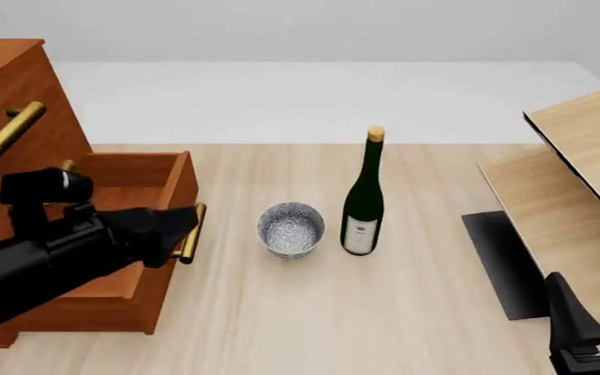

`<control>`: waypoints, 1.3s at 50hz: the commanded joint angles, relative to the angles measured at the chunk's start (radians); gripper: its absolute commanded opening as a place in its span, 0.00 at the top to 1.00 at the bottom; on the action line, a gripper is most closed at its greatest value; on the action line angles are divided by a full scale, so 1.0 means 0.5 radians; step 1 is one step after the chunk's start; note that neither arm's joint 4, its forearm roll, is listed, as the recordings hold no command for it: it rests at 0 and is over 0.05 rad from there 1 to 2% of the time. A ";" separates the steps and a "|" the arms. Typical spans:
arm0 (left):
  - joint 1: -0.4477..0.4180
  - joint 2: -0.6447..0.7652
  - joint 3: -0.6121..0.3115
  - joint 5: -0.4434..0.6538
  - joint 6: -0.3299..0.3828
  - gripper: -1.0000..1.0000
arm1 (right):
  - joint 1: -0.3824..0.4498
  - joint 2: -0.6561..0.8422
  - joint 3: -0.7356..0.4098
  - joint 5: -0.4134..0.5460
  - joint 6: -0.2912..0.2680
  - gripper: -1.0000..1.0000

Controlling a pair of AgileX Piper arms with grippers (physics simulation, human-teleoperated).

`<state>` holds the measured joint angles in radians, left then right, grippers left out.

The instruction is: Close the bottom drawer of the cabinet and open the top drawer.

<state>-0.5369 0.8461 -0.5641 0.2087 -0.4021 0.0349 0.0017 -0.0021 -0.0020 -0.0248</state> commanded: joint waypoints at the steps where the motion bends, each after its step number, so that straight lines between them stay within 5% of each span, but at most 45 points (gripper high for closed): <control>1: -0.040 0.049 0.085 -0.022 -0.090 0.00 | 0.006 -0.002 0.002 0.002 0.001 0.00; 10: -0.118 0.145 0.231 -0.160 -0.202 0.00 | 0.019 -0.003 0.002 0.005 -0.008 0.00; 24: -0.043 0.165 0.302 -0.194 -0.180 0.00 | 0.025 -0.002 0.001 0.007 -0.005 0.00; 33: 0.025 0.339 0.460 -0.426 -0.189 0.00 | 0.021 0.000 0.000 0.006 -0.005 0.00; 59: 0.027 0.469 0.639 -0.660 -0.368 0.00 | 0.024 -0.002 -0.001 0.008 -0.002 0.00; 65: 0.189 0.470 0.682 -0.632 -0.295 0.00 | 0.026 -0.001 -0.001 0.008 -0.006 0.00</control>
<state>-0.4995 1.0633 -0.2566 -0.0964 -0.5630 0.0470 0.0010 -0.0025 0.0018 -0.0263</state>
